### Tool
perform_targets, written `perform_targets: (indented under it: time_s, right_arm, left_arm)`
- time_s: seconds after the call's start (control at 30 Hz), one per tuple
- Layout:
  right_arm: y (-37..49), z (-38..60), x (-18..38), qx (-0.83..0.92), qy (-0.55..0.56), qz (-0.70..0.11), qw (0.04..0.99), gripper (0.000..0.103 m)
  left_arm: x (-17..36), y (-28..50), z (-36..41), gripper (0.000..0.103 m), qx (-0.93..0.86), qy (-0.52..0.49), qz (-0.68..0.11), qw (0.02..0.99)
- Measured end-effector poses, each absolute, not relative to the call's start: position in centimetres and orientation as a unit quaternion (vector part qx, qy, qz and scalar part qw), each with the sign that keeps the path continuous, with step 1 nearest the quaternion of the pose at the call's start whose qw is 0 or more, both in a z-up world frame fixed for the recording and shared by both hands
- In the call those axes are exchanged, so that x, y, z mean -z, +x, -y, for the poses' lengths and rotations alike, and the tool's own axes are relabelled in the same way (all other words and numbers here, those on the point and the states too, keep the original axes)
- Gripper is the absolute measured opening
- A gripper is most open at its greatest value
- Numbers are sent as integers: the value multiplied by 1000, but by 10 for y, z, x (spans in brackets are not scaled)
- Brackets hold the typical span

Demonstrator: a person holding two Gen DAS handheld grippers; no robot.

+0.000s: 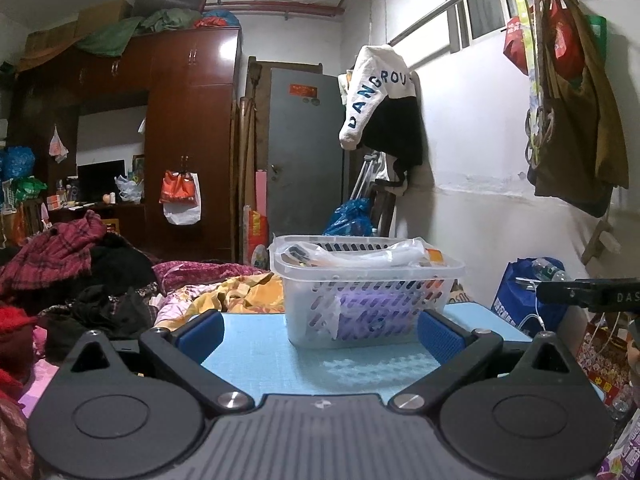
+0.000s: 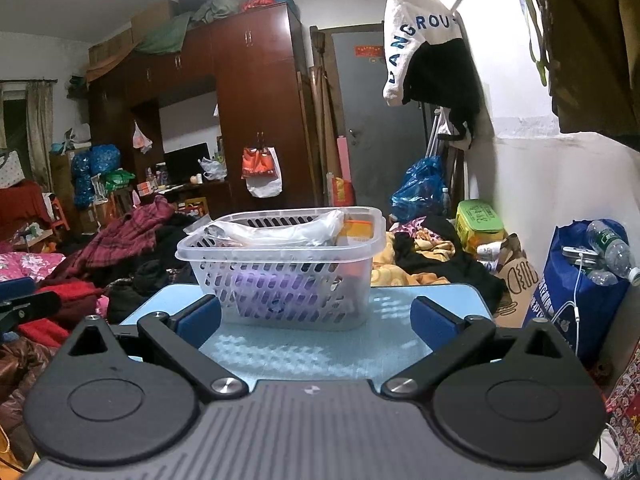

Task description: Organize objects

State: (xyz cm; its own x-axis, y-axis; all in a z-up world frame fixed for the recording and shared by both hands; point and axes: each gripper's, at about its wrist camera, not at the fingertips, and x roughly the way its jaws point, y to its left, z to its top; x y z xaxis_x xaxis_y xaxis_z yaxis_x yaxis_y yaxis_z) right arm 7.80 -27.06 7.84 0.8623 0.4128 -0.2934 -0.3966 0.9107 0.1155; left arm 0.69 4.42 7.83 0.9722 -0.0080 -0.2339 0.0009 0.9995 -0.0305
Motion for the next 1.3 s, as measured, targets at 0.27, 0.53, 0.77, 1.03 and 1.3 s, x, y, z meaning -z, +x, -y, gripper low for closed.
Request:
perform_targets:
  time_s: [0.27,0.53,0.77,1.03,1.3]
  right_arm:
    - [77,270,-79,-208,22,-157,965,103]
    - [76,271,-79,-209,20,-157,965,103]
    - [77,272,-80,-208,20,-157,965,103]
    - [76,271,-80,-208,16,-155,966,103]
    - [76,270,-79,-206,16,-153,966,103]
  left_arm:
    - [-77,9,-42,103,3,-15,-121,993]
    - [-76,9,-43,103,3,-15,-122,992]
    - [-74,9,-39,103,5,-13,-122,992]
    - [-74,10,-39,103,5,-14,-123,992]
    - [-73,11,-37,103,8,-11,-125,992]
